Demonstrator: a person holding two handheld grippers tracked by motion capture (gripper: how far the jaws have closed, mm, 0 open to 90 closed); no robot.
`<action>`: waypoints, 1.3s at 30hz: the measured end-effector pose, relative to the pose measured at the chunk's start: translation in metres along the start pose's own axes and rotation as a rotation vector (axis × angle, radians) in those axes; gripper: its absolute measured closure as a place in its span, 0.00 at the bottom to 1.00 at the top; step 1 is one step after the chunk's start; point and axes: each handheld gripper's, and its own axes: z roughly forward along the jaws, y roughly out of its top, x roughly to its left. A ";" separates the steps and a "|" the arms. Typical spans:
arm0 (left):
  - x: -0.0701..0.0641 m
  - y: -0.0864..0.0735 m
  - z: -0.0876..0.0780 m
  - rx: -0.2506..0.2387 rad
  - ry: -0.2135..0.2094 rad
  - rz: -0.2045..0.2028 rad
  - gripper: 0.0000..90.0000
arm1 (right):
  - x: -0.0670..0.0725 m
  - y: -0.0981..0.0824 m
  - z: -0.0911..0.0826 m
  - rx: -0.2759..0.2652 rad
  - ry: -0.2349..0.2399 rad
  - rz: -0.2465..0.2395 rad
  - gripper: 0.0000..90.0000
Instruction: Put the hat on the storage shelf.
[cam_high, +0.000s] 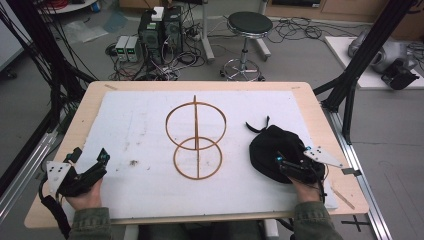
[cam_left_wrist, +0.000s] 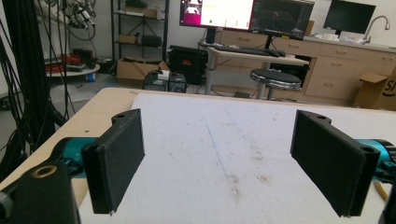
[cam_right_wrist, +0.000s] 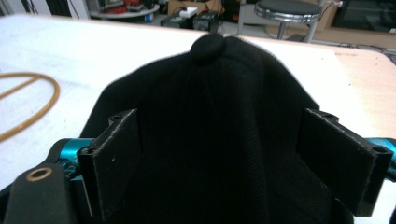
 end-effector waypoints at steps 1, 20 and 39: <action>0.000 0.000 0.000 0.001 -0.002 -0.002 0.20 | 0.000 0.000 0.001 0.010 0.002 -0.001 0.15; 0.001 0.000 0.001 0.004 -0.002 -0.008 0.20 | -0.003 -0.002 0.001 0.034 -0.014 0.016 0.17; 0.001 0.000 0.000 0.003 0.001 -0.003 0.20 | -0.009 -0.002 -0.006 0.029 -0.029 0.058 0.45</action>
